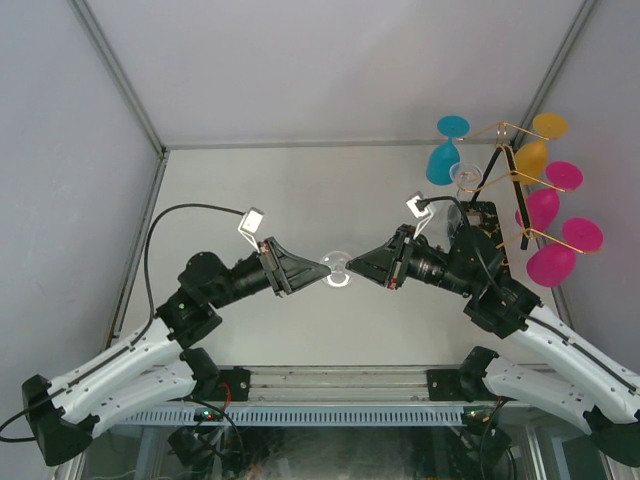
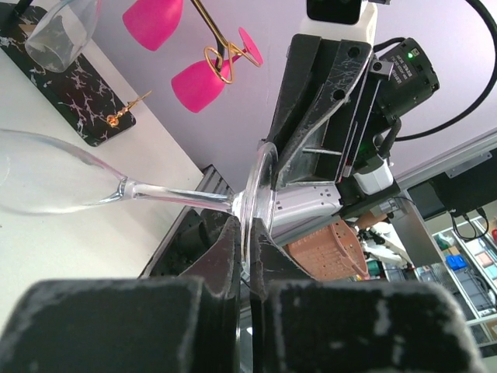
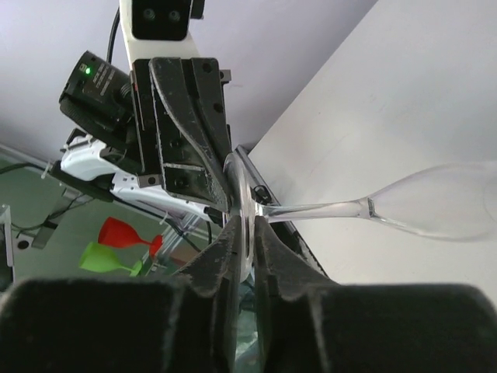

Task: Take the wine glass off the wine glass rack
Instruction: Place the wine glass at the center of the board.

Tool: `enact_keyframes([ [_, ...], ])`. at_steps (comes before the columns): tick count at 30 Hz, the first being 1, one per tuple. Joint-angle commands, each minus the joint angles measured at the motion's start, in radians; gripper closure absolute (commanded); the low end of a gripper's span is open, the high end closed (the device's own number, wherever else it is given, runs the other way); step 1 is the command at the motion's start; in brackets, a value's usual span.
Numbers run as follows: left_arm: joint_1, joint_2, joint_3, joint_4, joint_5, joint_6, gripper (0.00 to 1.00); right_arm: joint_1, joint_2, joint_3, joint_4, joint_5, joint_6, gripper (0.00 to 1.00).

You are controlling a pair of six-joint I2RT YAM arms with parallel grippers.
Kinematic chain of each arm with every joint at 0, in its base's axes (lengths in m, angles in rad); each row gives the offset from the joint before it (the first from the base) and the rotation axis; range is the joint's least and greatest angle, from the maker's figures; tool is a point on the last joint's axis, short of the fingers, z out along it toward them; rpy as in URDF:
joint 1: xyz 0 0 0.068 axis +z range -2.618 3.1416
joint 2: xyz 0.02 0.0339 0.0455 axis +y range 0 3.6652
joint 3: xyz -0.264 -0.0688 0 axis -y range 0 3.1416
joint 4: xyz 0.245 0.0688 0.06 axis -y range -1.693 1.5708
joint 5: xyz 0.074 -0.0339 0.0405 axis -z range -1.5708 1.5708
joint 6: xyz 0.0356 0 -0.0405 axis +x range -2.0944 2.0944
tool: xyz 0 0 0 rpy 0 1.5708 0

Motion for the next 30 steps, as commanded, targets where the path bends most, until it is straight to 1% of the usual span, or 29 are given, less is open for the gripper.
enact_keyframes([
  [1,-0.004,-0.035,0.001,0.014,-0.010,0.043,1.00,0.024,-0.012,-0.011,0.055,-0.038,-0.022,0.82],
  [4,-0.004,-0.054,0.016,-0.034,-0.021,0.083,1.00,0.029,-0.027,-0.033,0.034,-0.030,-0.007,0.61],
  [7,-0.004,-0.070,0.030,-0.079,-0.027,0.118,1.00,0.041,-0.031,-0.058,0.033,-0.018,0.043,0.47],
  [11,-0.004,-0.078,0.045,-0.106,-0.029,0.140,1.00,0.077,-0.019,-0.093,0.125,-0.018,0.079,0.43],
  [16,-0.004,-0.082,0.051,-0.106,-0.021,0.150,1.00,0.129,-0.006,-0.165,0.267,0.073,0.145,0.44],
  [17,-0.004,-0.082,0.051,-0.108,-0.022,0.151,1.00,0.134,-0.001,-0.171,0.287,0.082,0.150,0.46],
  [19,-0.004,-0.085,0.051,-0.108,-0.025,0.151,1.00,0.149,0.008,-0.187,0.328,0.094,0.153,0.56],
  [21,-0.004,-0.086,0.050,-0.109,-0.029,0.149,1.00,0.158,0.015,-0.192,0.349,0.102,0.150,0.61],
  [24,-0.004,-0.088,0.048,-0.111,-0.027,0.149,1.00,0.161,0.014,-0.216,0.397,0.133,0.163,0.78],
  [25,-0.004,-0.088,0.049,-0.111,-0.028,0.148,1.00,0.162,0.013,-0.225,0.419,0.134,0.170,0.81],
  [27,-0.005,-0.089,0.051,-0.111,-0.029,0.148,1.00,0.161,0.016,-0.233,0.446,0.123,0.177,0.82],
  [30,-0.004,-0.091,0.048,-0.112,-0.034,0.148,1.00,0.161,0.026,-0.235,0.460,0.093,0.176,0.90],
])
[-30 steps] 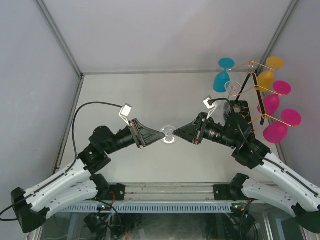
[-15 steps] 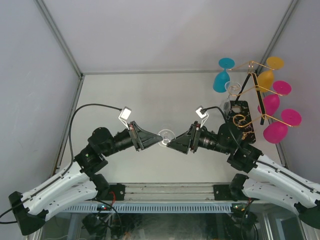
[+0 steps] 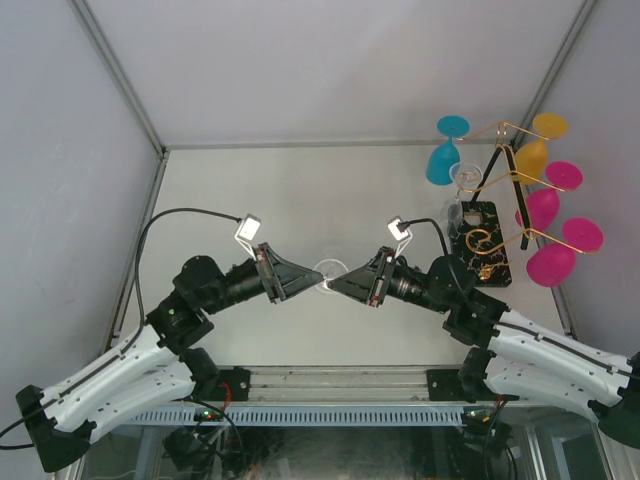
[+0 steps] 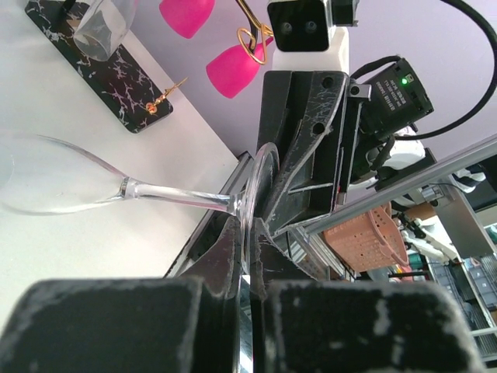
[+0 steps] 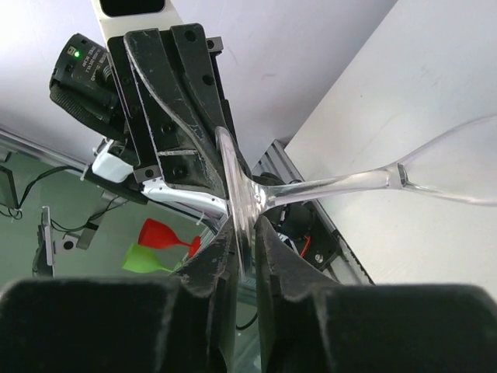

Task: Take the wine glass off the wine glass rack
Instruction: Place the wine glass at the center of the board.

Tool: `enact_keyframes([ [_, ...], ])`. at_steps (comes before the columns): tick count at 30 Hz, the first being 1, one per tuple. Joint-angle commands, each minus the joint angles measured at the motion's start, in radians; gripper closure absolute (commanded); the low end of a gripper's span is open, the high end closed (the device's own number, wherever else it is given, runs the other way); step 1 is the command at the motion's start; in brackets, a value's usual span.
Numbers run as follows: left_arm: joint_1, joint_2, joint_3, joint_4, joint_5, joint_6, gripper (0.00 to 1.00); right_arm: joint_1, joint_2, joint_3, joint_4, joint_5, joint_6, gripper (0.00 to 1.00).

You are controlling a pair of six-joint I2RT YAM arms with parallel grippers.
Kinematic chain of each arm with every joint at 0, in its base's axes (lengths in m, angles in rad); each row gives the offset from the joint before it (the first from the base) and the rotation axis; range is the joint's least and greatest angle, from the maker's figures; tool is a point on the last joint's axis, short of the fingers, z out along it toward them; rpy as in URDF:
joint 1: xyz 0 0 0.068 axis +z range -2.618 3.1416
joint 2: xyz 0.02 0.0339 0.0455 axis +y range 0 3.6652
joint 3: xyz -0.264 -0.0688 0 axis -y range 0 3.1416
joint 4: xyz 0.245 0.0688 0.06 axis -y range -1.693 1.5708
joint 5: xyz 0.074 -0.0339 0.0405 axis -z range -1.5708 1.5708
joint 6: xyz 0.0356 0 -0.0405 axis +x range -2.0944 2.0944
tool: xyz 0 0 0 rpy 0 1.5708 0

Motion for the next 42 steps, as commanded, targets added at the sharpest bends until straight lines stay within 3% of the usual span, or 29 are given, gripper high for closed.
enact_keyframes([
  [1,-0.004,-0.017,0.046,0.050,-0.013,0.026,1.00,0.010,0.004,0.005,0.125,-0.008,0.014,0.93],
  [4,-0.003,-0.016,0.051,0.047,-0.009,0.028,0.98,0.013,-0.001,0.006,0.126,-0.011,-0.011,1.00],
  [5,-0.003,-0.017,0.055,0.035,-0.010,0.034,0.92,0.017,-0.004,0.006,0.129,-0.013,-0.028,1.00],
  [12,-0.004,-0.087,0.127,-0.165,-0.146,0.109,0.31,0.097,-0.057,0.006,0.043,0.071,-0.295,1.00],
  [14,-0.004,-0.122,0.151,-0.233,-0.219,0.122,0.17,0.131,-0.080,0.006,-0.015,0.132,-0.424,1.00],
  [17,-0.004,-0.178,0.181,-0.311,-0.301,0.146,0.06,0.199,-0.091,0.006,-0.080,0.208,-0.606,1.00],
  [23,-0.004,-0.220,0.259,-0.500,-0.467,0.167,0.00,0.467,-0.046,0.009,-0.174,0.444,-1.098,1.00],
  [28,-0.004,-0.214,0.277,-0.561,-0.521,0.163,0.00,0.634,0.058,0.008,-0.203,0.654,-1.382,1.00],
  [37,-0.004,-0.178,0.308,-0.629,-0.557,0.165,0.00,0.747,0.261,-0.052,-0.090,0.819,-1.609,1.00],
  [42,-0.004,-0.118,0.369,-0.703,-0.557,0.193,0.00,0.774,0.316,-0.082,-0.077,0.835,-1.635,1.00],
])
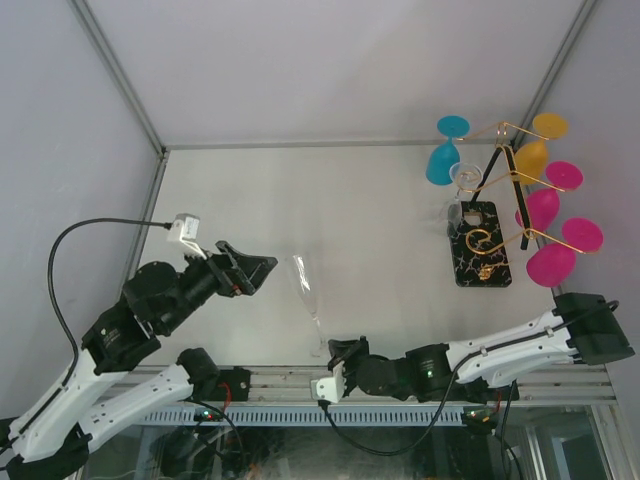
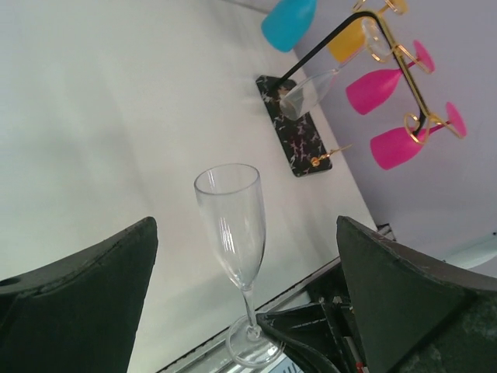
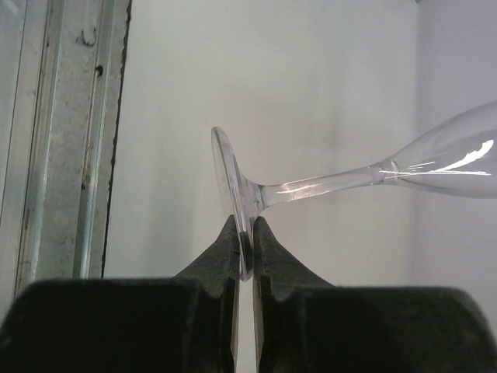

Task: Take the wine glass off the wine glass rack
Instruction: Place the wine glass at the center of the board.

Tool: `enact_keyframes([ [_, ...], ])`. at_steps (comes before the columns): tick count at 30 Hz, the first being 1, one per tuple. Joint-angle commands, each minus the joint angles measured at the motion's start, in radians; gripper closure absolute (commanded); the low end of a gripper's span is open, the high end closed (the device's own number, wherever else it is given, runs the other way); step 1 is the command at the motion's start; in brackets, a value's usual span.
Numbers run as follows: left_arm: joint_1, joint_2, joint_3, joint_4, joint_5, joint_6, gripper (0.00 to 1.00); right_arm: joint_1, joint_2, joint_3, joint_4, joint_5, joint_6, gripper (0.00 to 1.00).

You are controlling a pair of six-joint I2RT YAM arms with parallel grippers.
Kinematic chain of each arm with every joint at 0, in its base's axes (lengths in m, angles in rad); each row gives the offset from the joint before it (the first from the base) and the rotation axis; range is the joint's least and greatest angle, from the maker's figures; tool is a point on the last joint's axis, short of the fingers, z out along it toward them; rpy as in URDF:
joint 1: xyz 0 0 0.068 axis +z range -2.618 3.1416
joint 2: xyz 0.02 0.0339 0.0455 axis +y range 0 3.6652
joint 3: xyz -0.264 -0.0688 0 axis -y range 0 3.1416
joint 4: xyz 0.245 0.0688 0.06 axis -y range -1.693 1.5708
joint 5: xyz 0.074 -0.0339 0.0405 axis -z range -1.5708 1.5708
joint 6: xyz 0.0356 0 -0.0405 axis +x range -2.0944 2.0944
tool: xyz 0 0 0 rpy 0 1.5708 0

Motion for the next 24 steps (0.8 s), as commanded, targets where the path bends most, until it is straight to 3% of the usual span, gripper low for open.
enact_keyframes([
  [1,-0.003,0.062,0.109,-0.058,-0.015,0.058,0.00,0.033,0.015,-0.019,0.113,0.073,-0.083,1.00],
  [8,0.022,0.196,0.202,-0.128,0.034,0.126,0.00,0.046,0.046,-0.091,0.215,0.144,-0.107,1.00],
  [12,0.105,0.268,0.232,-0.071,0.248,0.134,0.00,0.048,0.066,-0.117,0.259,0.164,-0.121,1.00],
  [16,0.117,0.333,0.280,-0.044,0.381,0.210,0.00,0.052,0.071,-0.123,0.272,0.165,-0.124,1.00],
  [24,0.116,0.545,0.423,-0.228,0.609,0.358,0.09,0.073,0.082,-0.161,0.355,0.178,-0.196,1.00],
])
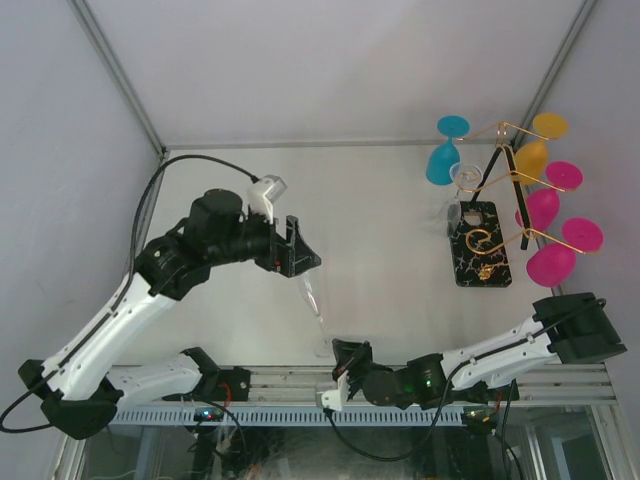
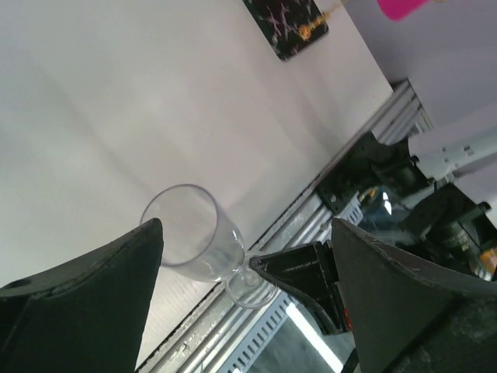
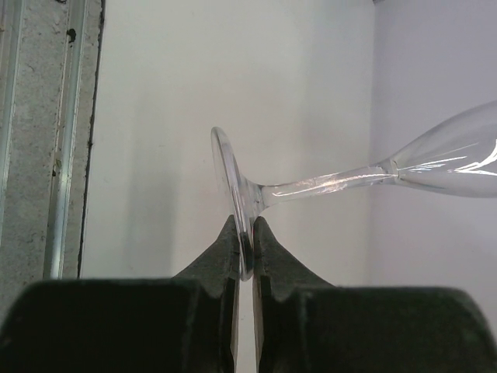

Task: Take the wine glass off the wine glass rack
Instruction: Place the wine glass at the center of the board.

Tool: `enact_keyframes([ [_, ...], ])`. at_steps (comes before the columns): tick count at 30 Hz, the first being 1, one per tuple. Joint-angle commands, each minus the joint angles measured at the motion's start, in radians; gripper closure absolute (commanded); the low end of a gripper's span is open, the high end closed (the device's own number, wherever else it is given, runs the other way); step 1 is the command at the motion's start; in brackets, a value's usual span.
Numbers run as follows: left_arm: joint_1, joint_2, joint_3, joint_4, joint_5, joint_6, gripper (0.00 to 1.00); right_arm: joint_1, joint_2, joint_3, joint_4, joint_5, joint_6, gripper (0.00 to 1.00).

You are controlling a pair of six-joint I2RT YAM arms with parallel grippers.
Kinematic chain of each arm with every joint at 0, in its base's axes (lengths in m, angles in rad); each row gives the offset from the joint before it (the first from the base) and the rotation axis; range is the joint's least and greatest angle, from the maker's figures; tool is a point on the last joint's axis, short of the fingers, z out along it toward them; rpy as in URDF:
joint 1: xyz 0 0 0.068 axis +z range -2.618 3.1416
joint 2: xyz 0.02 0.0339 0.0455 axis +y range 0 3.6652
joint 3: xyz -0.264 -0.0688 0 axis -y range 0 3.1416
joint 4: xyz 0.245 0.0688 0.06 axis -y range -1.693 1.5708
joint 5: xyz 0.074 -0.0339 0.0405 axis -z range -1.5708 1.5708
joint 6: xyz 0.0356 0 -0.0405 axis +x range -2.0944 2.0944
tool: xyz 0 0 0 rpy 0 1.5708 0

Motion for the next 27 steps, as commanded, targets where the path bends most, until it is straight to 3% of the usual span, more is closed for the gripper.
enact_keyframes([
  [1,0.005,0.070,0.080,-0.072,0.188,0.108,0.09,0.021,0.004,-0.022,0.118,0.036,-0.071,1.00],
  [14,0.003,0.099,0.038,-0.082,0.387,0.173,0.19,0.034,-0.017,-0.040,0.148,0.066,-0.132,1.00],
  [19,-0.005,0.110,0.030,-0.089,0.505,0.213,0.33,0.035,-0.035,-0.049,0.160,0.085,-0.162,1.00],
  [27,-0.025,0.114,0.010,-0.170,0.468,0.282,0.52,0.023,-0.020,-0.061,0.200,0.196,-0.173,1.00],
])
